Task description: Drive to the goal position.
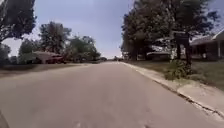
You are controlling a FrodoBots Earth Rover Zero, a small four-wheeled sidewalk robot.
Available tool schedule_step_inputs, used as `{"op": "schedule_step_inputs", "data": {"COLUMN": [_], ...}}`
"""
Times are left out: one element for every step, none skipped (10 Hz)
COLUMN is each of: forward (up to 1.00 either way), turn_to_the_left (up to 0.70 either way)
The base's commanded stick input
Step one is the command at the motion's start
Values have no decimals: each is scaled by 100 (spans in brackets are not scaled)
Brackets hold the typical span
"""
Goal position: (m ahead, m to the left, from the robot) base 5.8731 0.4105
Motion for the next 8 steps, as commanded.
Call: {"op": "schedule_step_inputs", "data": {"forward": [70,70,70,70,70,70,70,70], "turn_to_the_left": [0,0,0,0,0,0,0,0]}}
